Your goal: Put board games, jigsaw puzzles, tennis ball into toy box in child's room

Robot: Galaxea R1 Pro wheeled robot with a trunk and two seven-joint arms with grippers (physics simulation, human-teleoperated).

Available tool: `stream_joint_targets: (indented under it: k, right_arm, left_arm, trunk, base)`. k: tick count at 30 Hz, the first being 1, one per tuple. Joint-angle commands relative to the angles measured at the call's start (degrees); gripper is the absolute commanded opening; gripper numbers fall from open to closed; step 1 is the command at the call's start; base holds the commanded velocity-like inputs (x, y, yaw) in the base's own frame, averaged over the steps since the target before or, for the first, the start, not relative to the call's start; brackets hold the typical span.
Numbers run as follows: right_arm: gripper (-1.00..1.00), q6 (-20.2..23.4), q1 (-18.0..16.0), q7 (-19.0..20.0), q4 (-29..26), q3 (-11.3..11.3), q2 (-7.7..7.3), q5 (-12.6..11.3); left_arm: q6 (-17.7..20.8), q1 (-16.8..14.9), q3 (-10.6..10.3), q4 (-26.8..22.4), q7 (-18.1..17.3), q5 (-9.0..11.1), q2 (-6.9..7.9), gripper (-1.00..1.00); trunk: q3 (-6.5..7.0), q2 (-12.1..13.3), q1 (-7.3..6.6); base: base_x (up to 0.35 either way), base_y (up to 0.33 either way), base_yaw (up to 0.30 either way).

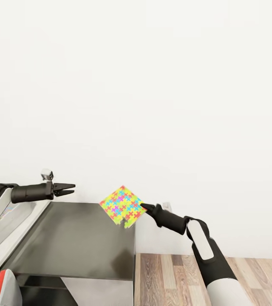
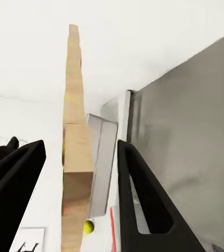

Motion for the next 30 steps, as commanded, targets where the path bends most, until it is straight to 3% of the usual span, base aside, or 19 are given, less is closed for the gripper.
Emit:
stream_joint_targets:
  k: [1, 4, 11, 17, 21, 30]
  right_arm:
    - [-1.00, 0.3, -0.1, 0.3, -1.9, -0.2, 0.08, 0.9]
    - [-1.00, 0.4, -0.2, 0.3, -5.0, -0.3, 0.03, 0.8]
    - [-1.00, 0.5, -0.2, 0.3, -6.0, -0.3, 0.01, 0.8]
    - [-1.00, 0.3, -0.2, 0.2, -5.8, -0.3, 0.01, 0.9]
    - [-1.00, 0.3, -0.2, 0.4, -5.8, -0.3, 0.00, 0.8]
    - [-1.00, 0.4, -0.2, 0.6, -5.8, -0.2, 0.07, 0.8]
  left_arm:
    - [0.3, -0.2, -0.2, 0.0, -0.1, 0.1, 0.48, 1.00]
    - [0.3, -1.5, -0.2, 0.0, -0.1, 0.2, 2.01, 1.00]
    - [0.3, -3.5, -0.1, -1.3, -0.2, 0.5, 5.12, 1.00]
    - [0.3, -3.8, -0.1, -9.9, -0.1, 0.1, 6.39, 1.00]
    - [0.3, -3.8, -0.1, -13.9, -0.2, 0.2, 9.15, 1.00]
    - [0.3, -3.8, -0.2, -15.6, -0.3, 0.5, 14.84, 1.00]
  trunk:
    - [0.07, 0.3, -0.20]
    - [0.61, 1.5, -0.85]
    - [1.86, 4.3, -2.39]
    - [2.94, 6.7, -3.71]
    - [3.48, 7.9, -4.37]
    - [3.48, 7.9, -4.37]
  base:
    - [-0.003, 0.000, 0.000]
    - [-0.001, 0.000, 0.000]
    - [0.000, 0.000, 0.000]
    - [0.000, 0.000, 0.000]
    - [0.000, 0.000, 0.000]
    - [0.000, 0.000, 0.146]
